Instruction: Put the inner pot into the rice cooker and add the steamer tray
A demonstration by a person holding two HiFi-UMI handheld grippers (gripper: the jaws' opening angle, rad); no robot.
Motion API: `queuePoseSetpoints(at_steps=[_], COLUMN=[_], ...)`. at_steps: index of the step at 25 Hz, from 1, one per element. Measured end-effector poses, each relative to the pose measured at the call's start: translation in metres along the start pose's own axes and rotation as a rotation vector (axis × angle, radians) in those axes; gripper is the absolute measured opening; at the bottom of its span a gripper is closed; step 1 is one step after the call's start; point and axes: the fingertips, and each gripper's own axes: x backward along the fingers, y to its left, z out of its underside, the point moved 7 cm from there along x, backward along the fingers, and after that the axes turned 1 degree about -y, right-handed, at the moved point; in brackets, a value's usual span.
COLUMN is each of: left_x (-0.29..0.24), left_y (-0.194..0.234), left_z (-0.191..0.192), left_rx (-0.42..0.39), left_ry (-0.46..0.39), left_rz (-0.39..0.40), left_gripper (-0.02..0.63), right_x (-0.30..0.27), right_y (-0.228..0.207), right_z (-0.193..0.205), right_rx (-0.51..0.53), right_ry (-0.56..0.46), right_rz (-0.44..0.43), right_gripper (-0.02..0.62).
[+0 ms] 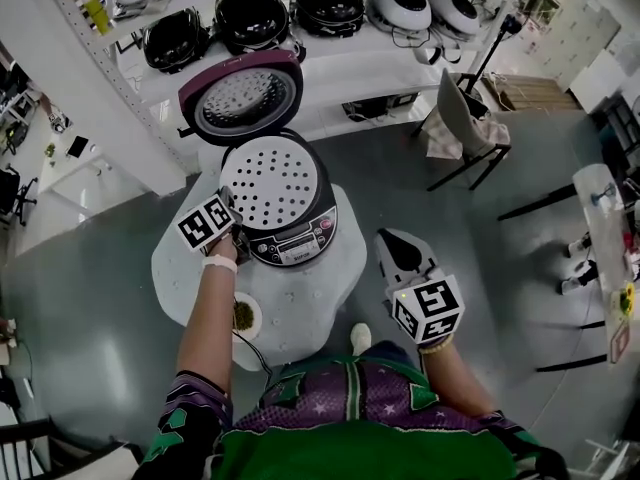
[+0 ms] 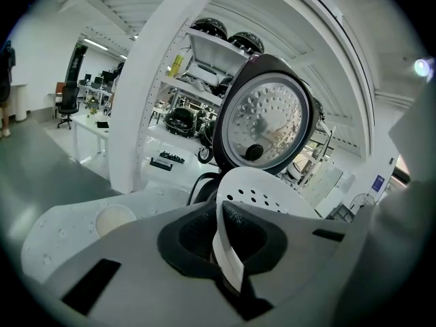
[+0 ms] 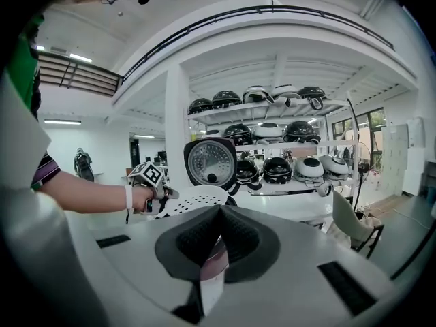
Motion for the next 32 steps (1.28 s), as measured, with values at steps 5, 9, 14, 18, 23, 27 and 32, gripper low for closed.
queuePoseSetpoints(at_steps=[5, 9, 14, 18, 23, 27, 32], left_x=[-0.005, -0.01, -0.015, -0.016, -0.014, -0.006, 0.007], left_y=[-0.004, -0.005, -0.004, -0.005, -0.006, -0.003, 0.003], left_z=[0.002, 0.003, 0.008, 0.01, 0.013, 0.011, 0.01], left_rx=[-0.013, -0.027, -0.03, -0.048, -0.074, -0.088, -0.08], left_ry=[0.015, 0.018, 0.033, 0.056, 0.057, 0.038, 0.015], left_rz=[0.006, 0.0, -0.001, 0.012, 0.067, 0.07, 0.084], left_gripper=[0.04, 0.04, 0.055, 0.06, 0.17, 0.173, 0.173], right_x=[-0.001, -0.002, -0.002, 0.0, -0.002, -0.001, -0.003], right_y=[0.001, 0.001, 0.0, 0.0, 0.005, 0.012, 0.02], right_z=[-0.002, -0.001, 0.001, -0.001, -0.001, -0.003, -0.004], right_rx=[0.001, 0.003, 0.001, -0.002, 0.0, 0.001, 0.0], right_ry=[0.007, 0.01, 0.011, 0.009, 0.011, 0.011, 0.008], right_rz=[-0.003, -0.005, -0.002, 0.0, -0.008, -0.009, -0.006], right_gripper=[0.006, 0.006, 0.006, 0.006, 0.006, 0.006, 0.006])
